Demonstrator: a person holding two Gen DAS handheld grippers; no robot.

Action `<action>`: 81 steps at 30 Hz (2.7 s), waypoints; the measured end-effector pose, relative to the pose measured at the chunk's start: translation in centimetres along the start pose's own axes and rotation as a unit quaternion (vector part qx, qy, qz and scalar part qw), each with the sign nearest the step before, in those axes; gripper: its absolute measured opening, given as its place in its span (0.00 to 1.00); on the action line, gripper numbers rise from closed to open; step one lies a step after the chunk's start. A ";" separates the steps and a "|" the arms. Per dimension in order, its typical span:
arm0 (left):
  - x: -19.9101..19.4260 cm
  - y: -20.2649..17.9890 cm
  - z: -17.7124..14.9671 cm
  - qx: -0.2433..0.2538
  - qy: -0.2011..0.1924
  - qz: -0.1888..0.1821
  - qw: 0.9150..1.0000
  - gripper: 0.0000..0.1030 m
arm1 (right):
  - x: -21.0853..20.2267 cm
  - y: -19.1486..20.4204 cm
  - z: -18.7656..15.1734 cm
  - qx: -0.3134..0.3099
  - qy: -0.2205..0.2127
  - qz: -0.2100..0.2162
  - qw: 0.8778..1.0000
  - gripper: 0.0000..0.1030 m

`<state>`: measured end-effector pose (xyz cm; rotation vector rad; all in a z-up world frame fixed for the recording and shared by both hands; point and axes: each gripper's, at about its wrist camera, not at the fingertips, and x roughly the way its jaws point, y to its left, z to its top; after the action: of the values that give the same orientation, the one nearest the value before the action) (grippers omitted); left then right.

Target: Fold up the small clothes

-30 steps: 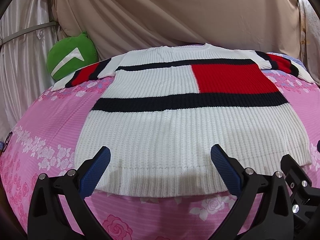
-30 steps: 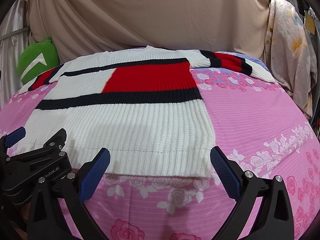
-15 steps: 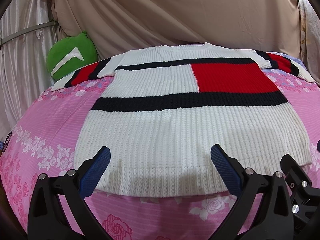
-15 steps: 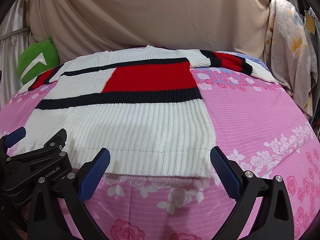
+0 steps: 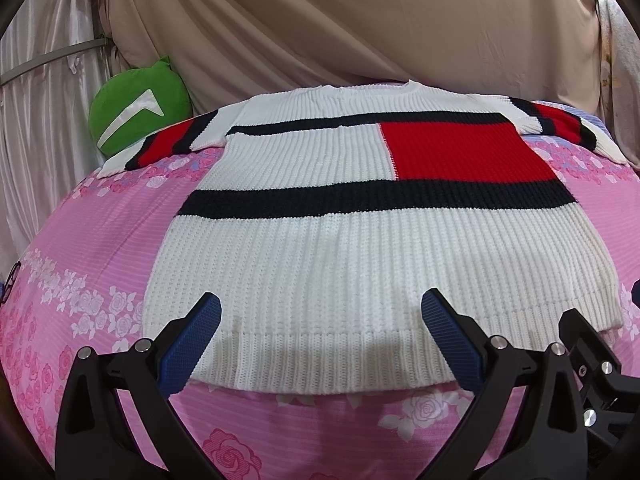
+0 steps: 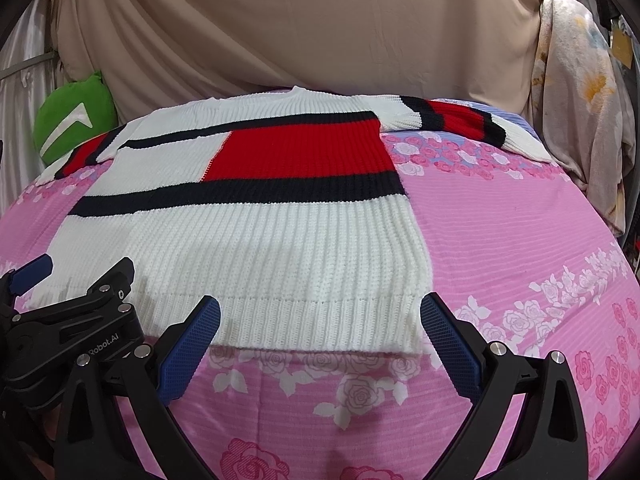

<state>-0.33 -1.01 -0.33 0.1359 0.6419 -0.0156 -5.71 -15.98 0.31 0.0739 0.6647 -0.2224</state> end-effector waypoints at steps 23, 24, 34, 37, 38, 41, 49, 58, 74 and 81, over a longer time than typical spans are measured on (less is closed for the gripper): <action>2.2 3.7 4.7 -0.012 0.013 -0.106 0.994 0.95 | 17.3 -35.1 16.6 0.257 -0.009 -0.070 0.964 0.89; 2.7 3.9 5.0 -0.012 0.017 -0.112 0.993 0.95 | 18.3 -36.5 16.6 0.282 -0.004 -0.063 0.957 0.87; 6.4 5.5 6.7 -0.034 0.045 -0.121 0.991 0.95 | 23.5 -42.3 17.9 0.412 -0.002 0.017 0.911 0.58; 7.1 5.6 6.9 -0.041 0.052 -0.125 0.990 0.95 | 24.2 -42.0 19.1 0.416 -0.010 0.042 0.908 0.10; 7.2 5.7 7.1 -0.042 0.050 -0.124 0.990 0.95 | 23.7 -41.3 20.1 0.409 -0.021 0.035 0.912 0.11; 7.0 5.8 7.8 -0.035 0.040 -0.112 0.992 0.95 | 20.4 -36.0 25.7 0.324 -0.082 0.071 0.940 0.10; 7.0 5.1 10.6 -0.040 0.006 -0.120 0.992 0.95 | 13.7 -6.9 33.6 0.013 -0.087 0.318 0.944 0.10; 9.6 6.8 12.6 -0.074 0.039 -0.156 0.984 0.95 | 18.9 9.7 23.7 -0.151 0.017 0.324 0.934 0.21; 22.1 6.6 19.0 -0.138 0.135 -0.258 0.947 0.73 | 24.6 -13.5 25.4 0.080 0.060 0.162 0.982 0.69; 21.5 5.9 25.6 -0.078 0.059 -0.218 0.971 0.08 | 26.9 -10.3 28.0 0.085 0.039 0.191 0.977 0.10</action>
<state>32.51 2.09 7.81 -0.1595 0.7786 -0.3839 29.37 -34.79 5.71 0.3735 0.6945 0.0961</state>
